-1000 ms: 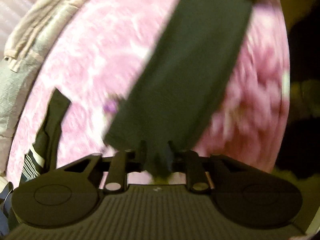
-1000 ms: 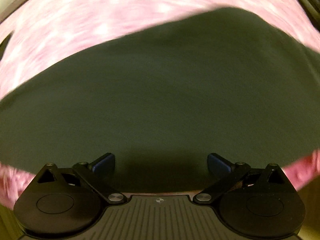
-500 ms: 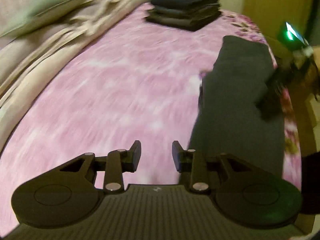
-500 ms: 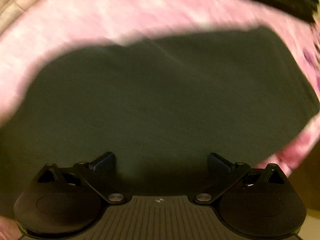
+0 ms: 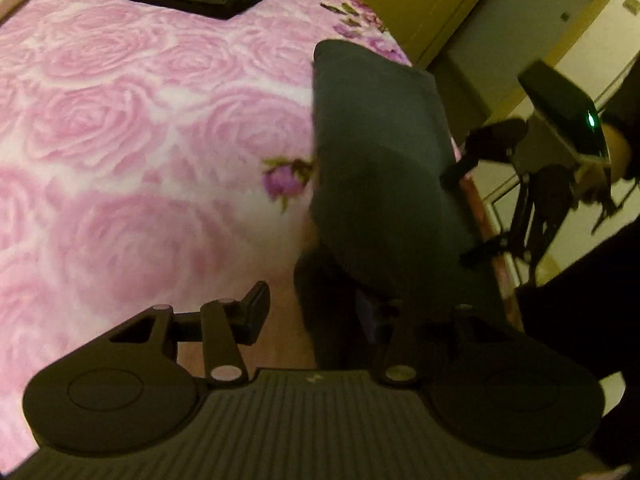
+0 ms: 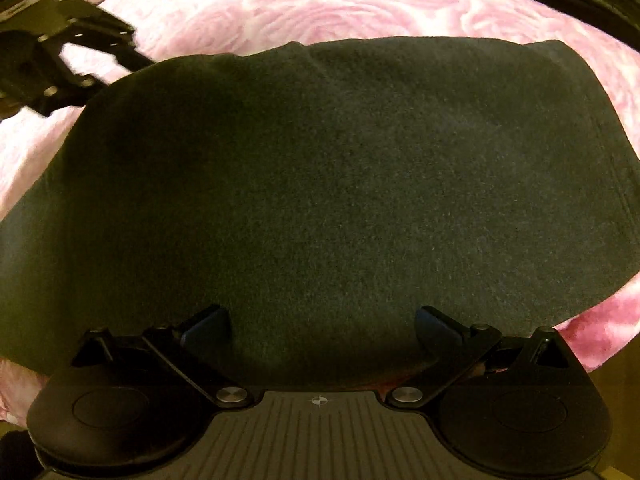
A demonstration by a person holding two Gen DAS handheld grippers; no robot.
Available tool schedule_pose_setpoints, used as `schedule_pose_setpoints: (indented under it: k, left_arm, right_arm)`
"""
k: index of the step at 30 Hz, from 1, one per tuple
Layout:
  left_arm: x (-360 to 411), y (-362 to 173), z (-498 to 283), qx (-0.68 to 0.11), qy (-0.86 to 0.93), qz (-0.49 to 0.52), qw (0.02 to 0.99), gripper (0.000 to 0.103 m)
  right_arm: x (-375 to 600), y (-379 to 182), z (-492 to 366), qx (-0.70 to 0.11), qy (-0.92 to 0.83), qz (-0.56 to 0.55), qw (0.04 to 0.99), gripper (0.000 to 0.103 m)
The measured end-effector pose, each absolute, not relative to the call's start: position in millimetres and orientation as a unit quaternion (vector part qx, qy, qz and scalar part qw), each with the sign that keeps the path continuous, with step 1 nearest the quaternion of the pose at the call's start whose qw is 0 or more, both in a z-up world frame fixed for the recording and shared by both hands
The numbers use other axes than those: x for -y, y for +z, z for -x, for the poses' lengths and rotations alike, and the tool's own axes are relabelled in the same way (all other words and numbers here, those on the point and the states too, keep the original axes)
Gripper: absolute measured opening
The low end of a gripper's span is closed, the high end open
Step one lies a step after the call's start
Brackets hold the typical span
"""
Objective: Fold clothes
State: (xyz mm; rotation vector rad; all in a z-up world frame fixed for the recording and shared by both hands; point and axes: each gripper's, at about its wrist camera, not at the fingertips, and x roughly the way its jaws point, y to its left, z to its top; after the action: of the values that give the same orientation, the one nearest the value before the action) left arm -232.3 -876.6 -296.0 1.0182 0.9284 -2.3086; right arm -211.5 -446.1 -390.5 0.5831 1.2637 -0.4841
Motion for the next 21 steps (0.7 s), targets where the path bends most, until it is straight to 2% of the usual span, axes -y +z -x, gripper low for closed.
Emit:
schedule_pose_setpoints:
  k: [4, 8, 11, 13, 17, 21]
  left_arm:
    - [879, -305, 257, -0.306, -0.845, -0.382, 0.214, 0.042]
    - [877, -307, 217, -0.354, -0.815, -0.331, 0.318, 0.040]
    - [864, -308, 173, -0.386, -0.769, -0.292, 0.418, 0.024]
    - [859, -305, 148, -0.404, -0.746, -0.270, 0.455, 0.024]
    - [848, -286, 146, -0.401, -0.764, -0.255, 0.436, 0.033]
    - [841, -289, 177, -0.423, -0.783, -0.272, 0.366, 0.035]
  right_arm:
    - [446, -393, 215, -0.577, -0.220, -0.270, 0.739, 0.103]
    - [445, -393, 220, -0.575, -0.220, -0.279, 0.737, 0.103]
    - [442, -394, 225, -0.571, -0.226, -0.285, 0.736, 0.103]
    - [439, -395, 226, -0.571, -0.232, -0.285, 0.734, 0.103]
    - [438, -390, 225, -0.577, -0.248, -0.297, 0.719, 0.103]
    - [445, -370, 221, -0.526, -0.268, -0.300, 0.750, 0.103]
